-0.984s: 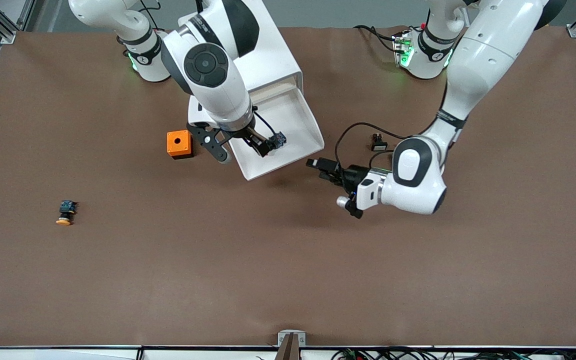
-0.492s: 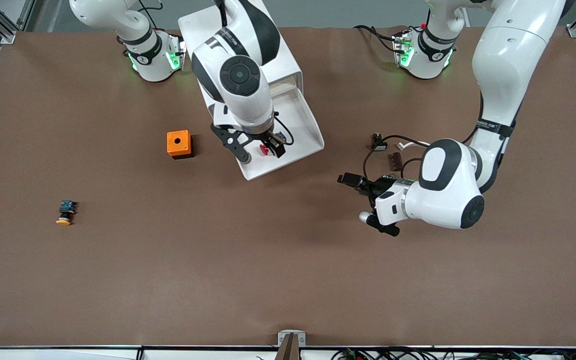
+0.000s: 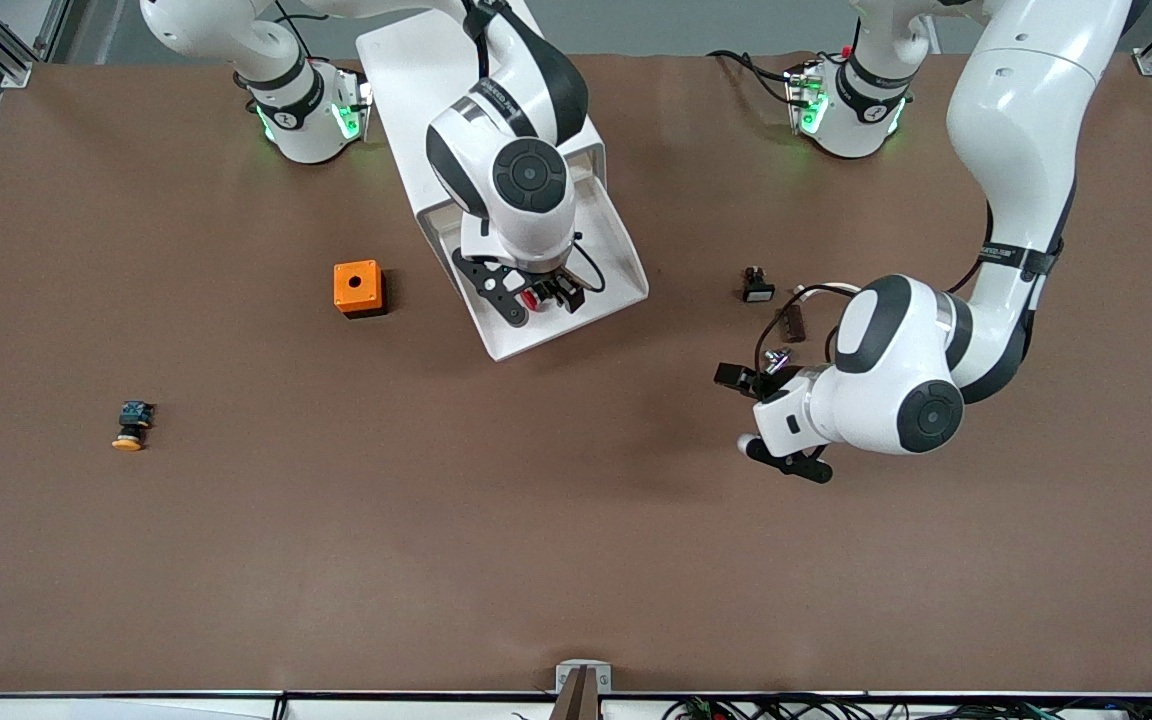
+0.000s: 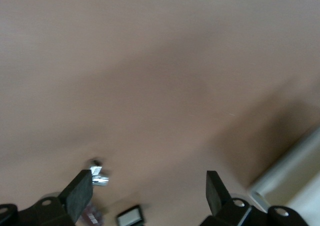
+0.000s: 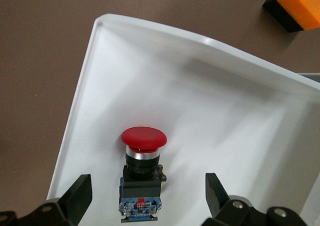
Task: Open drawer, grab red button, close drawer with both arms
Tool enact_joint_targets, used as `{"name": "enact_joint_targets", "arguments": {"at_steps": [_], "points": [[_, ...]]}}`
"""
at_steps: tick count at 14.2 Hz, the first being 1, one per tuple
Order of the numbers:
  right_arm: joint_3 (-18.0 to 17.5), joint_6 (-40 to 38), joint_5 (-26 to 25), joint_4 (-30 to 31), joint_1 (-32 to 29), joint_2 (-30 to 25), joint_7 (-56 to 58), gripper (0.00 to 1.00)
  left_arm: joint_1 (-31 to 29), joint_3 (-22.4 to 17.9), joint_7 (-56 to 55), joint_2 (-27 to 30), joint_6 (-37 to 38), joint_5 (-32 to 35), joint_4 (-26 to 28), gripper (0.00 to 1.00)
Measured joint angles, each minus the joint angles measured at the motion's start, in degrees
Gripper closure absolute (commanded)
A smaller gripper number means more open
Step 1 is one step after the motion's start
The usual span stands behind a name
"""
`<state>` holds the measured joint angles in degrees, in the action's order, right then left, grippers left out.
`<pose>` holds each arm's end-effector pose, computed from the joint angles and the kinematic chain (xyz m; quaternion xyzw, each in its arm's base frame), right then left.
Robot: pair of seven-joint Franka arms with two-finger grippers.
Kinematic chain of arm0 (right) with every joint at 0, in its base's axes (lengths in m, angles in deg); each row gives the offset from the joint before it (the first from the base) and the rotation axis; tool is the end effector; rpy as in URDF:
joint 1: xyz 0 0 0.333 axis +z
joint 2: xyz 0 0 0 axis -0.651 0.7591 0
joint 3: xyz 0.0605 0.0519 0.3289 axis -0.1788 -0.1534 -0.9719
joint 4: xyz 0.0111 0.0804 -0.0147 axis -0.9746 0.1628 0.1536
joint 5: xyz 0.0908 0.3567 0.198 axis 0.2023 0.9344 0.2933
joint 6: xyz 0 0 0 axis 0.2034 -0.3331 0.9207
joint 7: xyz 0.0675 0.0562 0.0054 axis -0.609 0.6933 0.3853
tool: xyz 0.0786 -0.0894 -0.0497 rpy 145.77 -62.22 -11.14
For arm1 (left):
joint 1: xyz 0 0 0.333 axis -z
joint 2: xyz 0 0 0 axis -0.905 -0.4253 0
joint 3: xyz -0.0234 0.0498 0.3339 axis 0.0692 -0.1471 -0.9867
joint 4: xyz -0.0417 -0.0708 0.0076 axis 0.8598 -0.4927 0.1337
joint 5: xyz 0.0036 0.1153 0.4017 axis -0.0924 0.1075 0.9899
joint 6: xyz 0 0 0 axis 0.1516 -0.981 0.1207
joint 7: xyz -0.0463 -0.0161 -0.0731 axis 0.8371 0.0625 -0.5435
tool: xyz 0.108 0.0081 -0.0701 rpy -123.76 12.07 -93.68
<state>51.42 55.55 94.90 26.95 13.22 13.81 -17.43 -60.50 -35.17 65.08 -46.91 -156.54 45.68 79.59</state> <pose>0.4831 0.5006 0.3467 0.9114 -0.3991 -0.0810 0.0602 0.6676 -0.2694 0.2962 0.9694 -0.1529 -0.1497 0.1203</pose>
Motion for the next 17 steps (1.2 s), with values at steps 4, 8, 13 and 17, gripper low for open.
{"name": "enact_joint_targets", "arguments": {"at_steps": [4, 8, 13, 17], "points": [[-0.06, 0.67, 0.00, 0.27, 0.12, 0.82, 0.00, 0.00, 3.07, 0.18, -9.53, -0.01, -1.14, 6.26, -0.29, 0.00], [-0.12, 1.32, 0.00, 0.27, 0.62, 1.62, 0.02, 0.32, 6.31, 0.19, -24.18, -0.01, -1.78, 10.51, -0.32, 0.00], [-0.12, 1.46, 0.00, 0.13, 0.96, 1.66, 0.04, 0.92, 8.49, 0.22, -39.21, -0.09, -3.31, 10.71, -0.30, 0.00], [-0.09, 1.47, 0.00, -0.07, 0.96, 1.66, 0.06, 1.00, 10.55, 0.34, -44.50, -0.25, -4.47, 10.72, -0.16, 0.00]]}}
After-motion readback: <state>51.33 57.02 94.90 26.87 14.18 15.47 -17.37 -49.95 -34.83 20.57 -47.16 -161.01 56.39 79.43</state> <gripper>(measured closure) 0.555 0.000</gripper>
